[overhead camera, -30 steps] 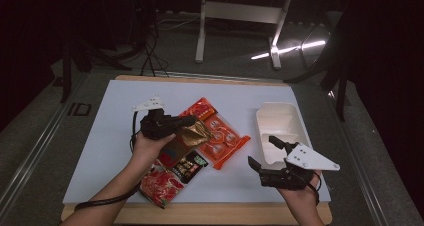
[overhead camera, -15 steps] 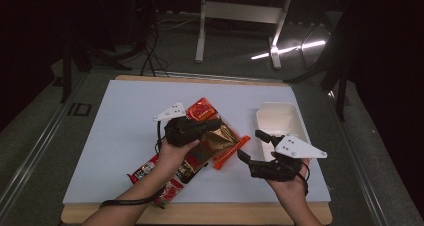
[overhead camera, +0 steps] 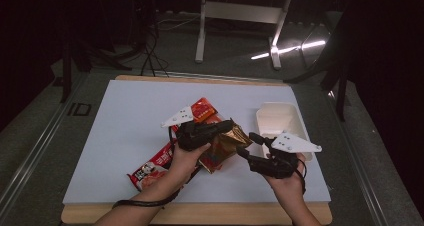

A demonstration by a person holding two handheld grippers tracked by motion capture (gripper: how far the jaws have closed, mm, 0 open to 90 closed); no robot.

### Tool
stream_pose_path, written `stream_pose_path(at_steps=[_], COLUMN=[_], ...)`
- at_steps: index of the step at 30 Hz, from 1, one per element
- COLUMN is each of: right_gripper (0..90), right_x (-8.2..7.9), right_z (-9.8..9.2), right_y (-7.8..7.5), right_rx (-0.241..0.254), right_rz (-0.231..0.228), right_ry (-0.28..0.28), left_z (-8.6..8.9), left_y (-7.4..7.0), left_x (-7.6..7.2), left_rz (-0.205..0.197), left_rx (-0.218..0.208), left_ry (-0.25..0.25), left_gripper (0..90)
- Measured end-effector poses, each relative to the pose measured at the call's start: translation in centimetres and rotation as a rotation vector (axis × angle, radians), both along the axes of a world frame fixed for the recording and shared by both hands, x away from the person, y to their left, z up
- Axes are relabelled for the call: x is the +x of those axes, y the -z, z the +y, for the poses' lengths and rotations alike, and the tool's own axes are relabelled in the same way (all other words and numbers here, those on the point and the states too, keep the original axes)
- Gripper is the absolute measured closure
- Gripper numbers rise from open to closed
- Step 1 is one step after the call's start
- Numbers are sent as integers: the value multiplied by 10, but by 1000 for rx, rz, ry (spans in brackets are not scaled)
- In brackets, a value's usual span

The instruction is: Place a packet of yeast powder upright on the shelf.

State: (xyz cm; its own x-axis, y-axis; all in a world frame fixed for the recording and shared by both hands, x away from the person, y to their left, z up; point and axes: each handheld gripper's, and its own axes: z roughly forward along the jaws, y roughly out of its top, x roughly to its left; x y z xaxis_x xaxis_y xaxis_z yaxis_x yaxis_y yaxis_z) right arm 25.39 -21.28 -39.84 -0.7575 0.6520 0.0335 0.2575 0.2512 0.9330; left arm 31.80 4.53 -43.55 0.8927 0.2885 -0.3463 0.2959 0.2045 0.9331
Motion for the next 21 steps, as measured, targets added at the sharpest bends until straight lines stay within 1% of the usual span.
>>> stream_pose_path(at_steps=[1, 2, 3, 4, 5, 7, 8, 9, 11, 12, 14, 18, 19, 20, 21], right_gripper=[482, 537, 572, 592, 668, 746, 797, 818, 837, 842, 851, 856, 858, 859, 860], right_x=[0, 0, 1, 1, 1, 2, 2, 2, 2, 3, 4, 5, 5, 5, 5], right_z=[0, 0, -1, -1, -2, -3, -4, -3, -3, -3, -5, -6, -7, -7, -8], right_y=[0, 0, 0, -1, -1, -3, -4, -5, -6, -7, -8, -11, -12, -13, -14], right_rx=[-11, -17, -20, -21, -22, -26, -29, -40, -53, -50, -42, -35, -33, -36, -34], right_rz=[-2, -7, -2, -3, -9, 2, 7, 9, 17, 26, 40, 41, 45, 39, 40], right_ry=[-1, 4, -8, -3, 3, -11, -20, -28, -45, -54, -68, -80, -87, -90, -92], left_z=[-1, -2, -3, -4, -5, -5, -4, -4, -3, -2, 0, 2, 3, 3, 4], left_y=[0, -1, 0, 0, 0, 0, 1, 1, 1, 0, -1, -5, -6, -7, -9], left_x=[-1, -1, -2, -2, -2, -2, -1, -1, 0, 1, 1, 1, 2, 2, 2], left_rz=[-5, -10, -17, -20, -25, -37, -35, -30, -31, -23, -26, -32, -31, -29, -29], left_rx=[-13, -11, -12, -11, -5, -2, 1, 2, 5, 2, 8, 14, 19, 18, 27], left_ry=[2, 12, 11, 15, 25, 29, 36, 44, 57, 68, 75, 91, 93, 95, 104], left_gripper=[900, 900, 900, 900, 900, 900, 900, 900, 898, 894, 888, 875, 846, 819, 802])
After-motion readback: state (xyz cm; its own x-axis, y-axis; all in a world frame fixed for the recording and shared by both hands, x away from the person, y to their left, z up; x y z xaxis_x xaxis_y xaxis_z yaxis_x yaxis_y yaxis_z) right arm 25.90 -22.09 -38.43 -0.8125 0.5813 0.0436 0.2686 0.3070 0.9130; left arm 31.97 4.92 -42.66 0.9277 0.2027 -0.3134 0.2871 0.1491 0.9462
